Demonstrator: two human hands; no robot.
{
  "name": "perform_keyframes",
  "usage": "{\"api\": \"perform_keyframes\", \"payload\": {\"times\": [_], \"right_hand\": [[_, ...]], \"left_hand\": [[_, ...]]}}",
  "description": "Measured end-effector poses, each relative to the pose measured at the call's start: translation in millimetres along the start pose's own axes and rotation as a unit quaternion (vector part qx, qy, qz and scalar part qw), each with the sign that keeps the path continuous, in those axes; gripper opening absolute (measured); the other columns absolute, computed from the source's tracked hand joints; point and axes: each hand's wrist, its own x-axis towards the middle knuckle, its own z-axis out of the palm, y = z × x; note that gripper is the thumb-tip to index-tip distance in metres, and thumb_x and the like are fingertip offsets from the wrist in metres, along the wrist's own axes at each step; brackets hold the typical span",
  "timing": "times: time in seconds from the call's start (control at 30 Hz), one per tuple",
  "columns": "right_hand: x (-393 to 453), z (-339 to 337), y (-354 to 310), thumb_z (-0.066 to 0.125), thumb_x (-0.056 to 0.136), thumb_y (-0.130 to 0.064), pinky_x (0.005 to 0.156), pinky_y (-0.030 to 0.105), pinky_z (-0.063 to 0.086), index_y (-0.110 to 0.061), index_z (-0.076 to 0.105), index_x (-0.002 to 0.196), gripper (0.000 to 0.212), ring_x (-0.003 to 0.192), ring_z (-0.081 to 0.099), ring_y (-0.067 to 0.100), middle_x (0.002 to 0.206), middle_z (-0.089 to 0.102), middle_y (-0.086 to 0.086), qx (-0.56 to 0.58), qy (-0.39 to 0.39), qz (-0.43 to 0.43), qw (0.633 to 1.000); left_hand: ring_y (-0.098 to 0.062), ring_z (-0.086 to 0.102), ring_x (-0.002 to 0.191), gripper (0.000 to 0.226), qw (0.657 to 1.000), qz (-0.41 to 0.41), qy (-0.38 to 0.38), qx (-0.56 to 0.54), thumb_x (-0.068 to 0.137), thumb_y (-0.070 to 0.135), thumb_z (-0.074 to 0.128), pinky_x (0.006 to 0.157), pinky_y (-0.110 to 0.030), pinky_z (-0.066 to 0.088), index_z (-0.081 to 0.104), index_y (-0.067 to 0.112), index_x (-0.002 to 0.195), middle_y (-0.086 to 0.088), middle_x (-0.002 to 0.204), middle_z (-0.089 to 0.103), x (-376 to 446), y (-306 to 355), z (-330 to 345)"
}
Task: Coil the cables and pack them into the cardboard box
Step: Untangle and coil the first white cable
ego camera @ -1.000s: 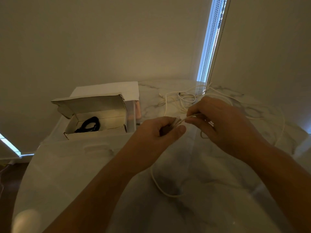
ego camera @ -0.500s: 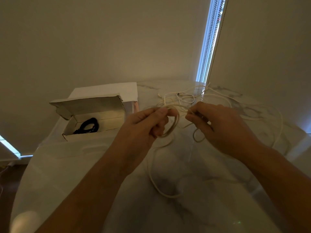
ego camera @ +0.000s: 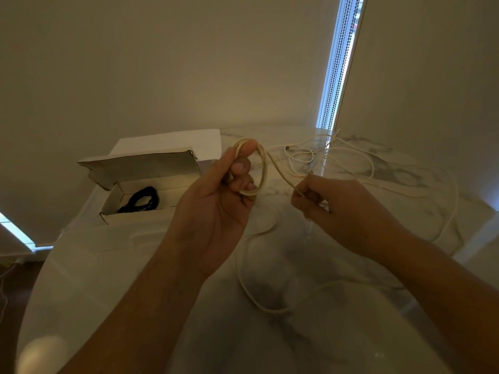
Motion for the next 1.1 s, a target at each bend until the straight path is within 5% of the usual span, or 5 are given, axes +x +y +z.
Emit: {"api": "perform_keyframes", "payload": {"times": [0.27, 0.63, 0.77, 0.9, 1.1], "right_hand": [[-1, 1, -4, 0.049, 0.095, -0.047, 0.064, 0.021, 0.041, -0.037, 0.056, 0.089, 0.014, 0.073, 0.057, 0.001, 0.075, 0.064, -0.016, -0.034, -0.063, -0.01, 0.997], [-19, -4, -46, 0.041, 0.1, -0.043, 0.057, 0.02, 0.037, -0.031, 0.055, 0.103, 0.019, 0.067, 0.056, 0.009, 0.079, 0.064, -0.011, -0.039, -0.073, -0.111, 0.99], [-19, -5, -45, 0.044, 0.102, -0.038, 0.051, 0.017, 0.028, -0.039, 0.034, 0.087, 0.018, 0.052, 0.043, 0.007, 0.063, 0.044, -0.013, -0.048, -0.051, -0.135, 0.988], [-18, -9, -44, 0.044, 0.1, -0.038, 0.049, 0.018, 0.027, -0.037, 0.044, 0.087, 0.013, 0.05, 0.039, 0.005, 0.062, 0.042, -0.016, -0.077, -0.016, -0.151, 0.985], [-16, -23, -37, 0.059, 0.092, -0.044, 0.048, 0.024, 0.042, -0.032, 0.067, 0.091, 0.015, 0.054, 0.051, 0.003, 0.062, 0.048, -0.019, -0.093, 0.061, -0.163, 0.98]], "left_hand": [[-0.005, 0.048, 0.071, 0.037, 0.998, 0.054, 0.04, -0.016, 0.101, 0.02, 0.046, 0.075, -0.014, 0.047, 0.056, 0.0, 0.131, 0.003, 0.087, 0.054, 1, 4, -1], [-0.014, 0.06, 0.09, 0.029, 0.975, 0.103, 0.094, 0.173, 0.101, 0.007, 0.047, 0.089, -0.023, 0.05, 0.062, 0.002, 0.125, -0.006, 0.098, 0.067, 2, -11, -2], [-0.01, 0.068, 0.09, 0.028, 0.903, 0.139, 0.073, 0.399, 0.102, 0.014, 0.049, 0.088, -0.028, 0.053, 0.072, 0.031, 0.105, 0.004, 0.095, 0.073, -1, -17, -3], [0.001, 0.067, 0.087, 0.022, 0.803, 0.146, 0.039, 0.577, 0.104, 0.02, 0.047, 0.078, -0.01, 0.049, 0.069, 0.016, 0.106, 0.009, 0.088, 0.072, -5, -20, 1], [-0.004, 0.064, 0.078, 0.024, 0.769, 0.09, 0.008, 0.633, 0.104, 0.024, 0.047, 0.071, -0.015, 0.048, 0.069, 0.018, 0.098, 0.007, 0.079, 0.068, -8, -18, 1]]}}
